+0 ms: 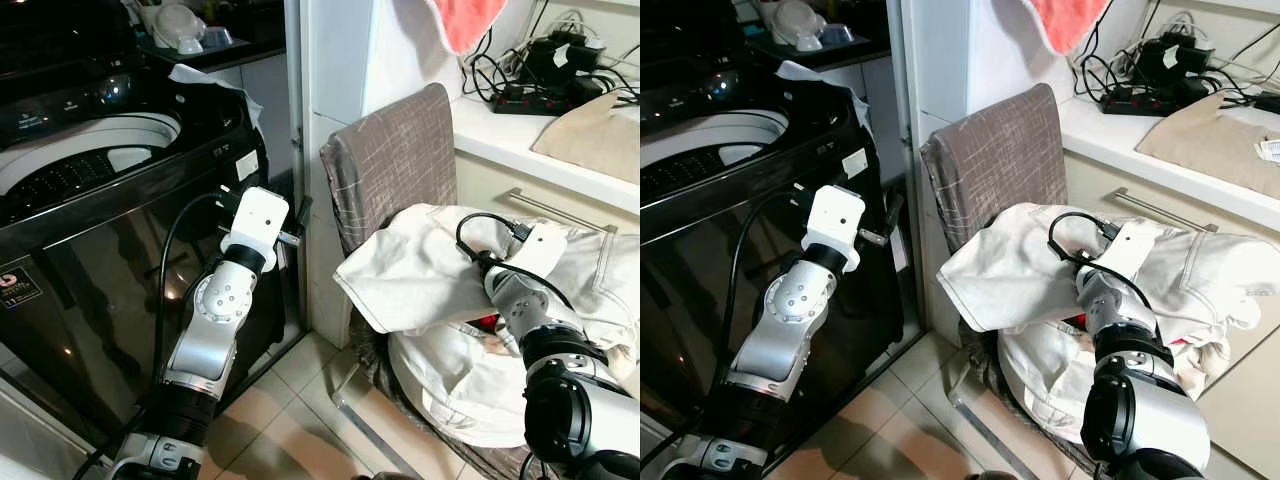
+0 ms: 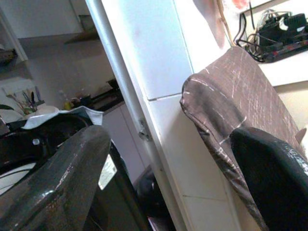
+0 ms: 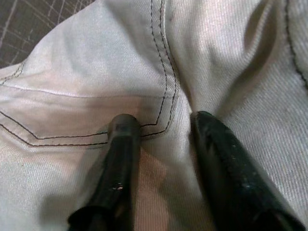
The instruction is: Clothes washing
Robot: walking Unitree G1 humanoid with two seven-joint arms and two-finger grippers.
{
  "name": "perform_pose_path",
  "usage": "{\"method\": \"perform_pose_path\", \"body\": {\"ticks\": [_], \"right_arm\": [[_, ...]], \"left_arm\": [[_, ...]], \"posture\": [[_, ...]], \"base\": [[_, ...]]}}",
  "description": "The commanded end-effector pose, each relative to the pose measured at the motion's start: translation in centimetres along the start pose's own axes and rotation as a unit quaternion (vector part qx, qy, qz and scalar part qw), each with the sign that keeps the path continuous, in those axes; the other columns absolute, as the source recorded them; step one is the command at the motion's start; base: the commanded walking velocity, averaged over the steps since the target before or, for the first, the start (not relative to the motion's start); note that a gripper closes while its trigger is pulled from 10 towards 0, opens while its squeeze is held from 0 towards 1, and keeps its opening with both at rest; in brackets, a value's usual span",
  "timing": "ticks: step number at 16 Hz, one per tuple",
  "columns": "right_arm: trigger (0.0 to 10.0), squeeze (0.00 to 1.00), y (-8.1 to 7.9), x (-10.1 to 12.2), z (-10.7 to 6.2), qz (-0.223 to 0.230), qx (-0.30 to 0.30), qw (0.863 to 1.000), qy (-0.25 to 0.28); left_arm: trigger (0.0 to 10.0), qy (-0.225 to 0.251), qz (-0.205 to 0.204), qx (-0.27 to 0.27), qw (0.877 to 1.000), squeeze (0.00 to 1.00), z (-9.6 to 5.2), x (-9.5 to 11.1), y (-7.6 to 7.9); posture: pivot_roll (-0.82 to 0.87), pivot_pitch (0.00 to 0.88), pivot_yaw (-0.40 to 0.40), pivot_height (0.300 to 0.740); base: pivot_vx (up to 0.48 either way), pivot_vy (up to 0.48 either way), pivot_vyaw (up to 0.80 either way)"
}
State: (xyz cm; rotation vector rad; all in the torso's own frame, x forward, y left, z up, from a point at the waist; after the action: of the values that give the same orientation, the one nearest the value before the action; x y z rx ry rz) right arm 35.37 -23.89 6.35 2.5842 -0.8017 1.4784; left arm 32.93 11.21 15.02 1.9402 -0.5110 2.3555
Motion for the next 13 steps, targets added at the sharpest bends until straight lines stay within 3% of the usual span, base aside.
{"method": "perform_pose_path", "body": {"ticks": [1,4,5,6,8,12,13], "right_arm": [[0.0,0.00,0.2,-2.9,0.0,-0.014,-0.003,0.999,-0.052],[0.0,0.00,-1.2,1.5,-0.3,-0.065,0.015,0.995,0.080],[0.0,0.00,-2.4,4.5,-1.2,-0.100,0.024,0.979,0.175],[0.0,0.00,-2.8,5.4,-1.5,-0.112,0.028,0.972,0.204],[0.0,0.00,-4.9,8.8,-3.6,-0.148,0.060,0.936,0.315],[0.0,0.00,-5.6,8.9,-4.1,-0.147,0.075,0.931,0.326],[0.0,0.00,-5.2,8.3,-3.8,-0.135,0.068,0.941,0.302]], "left_arm": [[10.0,0.014,0.007,-0.008,1.000,0.00,0.4,1.0,0.0],[10.0,0.013,0.008,-0.008,1.000,0.00,0.4,0.9,0.0],[10.0,0.013,0.007,-0.008,1.000,0.00,0.5,0.9,0.0],[10.0,0.013,0.007,-0.008,1.000,0.00,0.5,0.9,0.1],[10.0,0.013,0.007,-0.011,1.000,0.00,0.6,0.9,0.2],[10.0,0.014,0.007,-0.014,1.000,0.00,0.7,0.9,0.3],[10.0,0.013,0.007,-0.014,1.000,0.00,0.7,0.9,0.3]], "posture": [[-0.08,0.003,0.044,0.740],[-0.08,0.004,0.043,0.740],[-0.09,0.004,0.044,0.740],[-0.09,0.004,0.044,0.740],[-0.10,0.000,0.047,0.740],[-0.10,0.000,0.048,0.740],[-0.10,0.000,0.046,0.740]], "base": [[0.000,0.000,0.00],[0.000,0.000,0.00],[0.000,0.000,0.00],[0.000,0.000,0.00],[0.000,0.000,0.00],[0.000,0.000,0.00],[0.000,0.000,0.00]]}}
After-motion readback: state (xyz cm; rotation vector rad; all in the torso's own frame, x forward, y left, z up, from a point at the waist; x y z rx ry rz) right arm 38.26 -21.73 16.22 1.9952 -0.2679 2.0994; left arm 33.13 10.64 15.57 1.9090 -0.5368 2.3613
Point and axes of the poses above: a point about 5 cm out from each wrist's last joint towards the gripper, its own z axis pointing out of the wrist towards the gripper, its own x axis along the axis of the wrist's last joint, y = z × x, the point moved 1 cm from there along z, pointing out of the wrist towards the gripper, and after that the axes turned 6 degrees about -z, right-handed, at the moved point
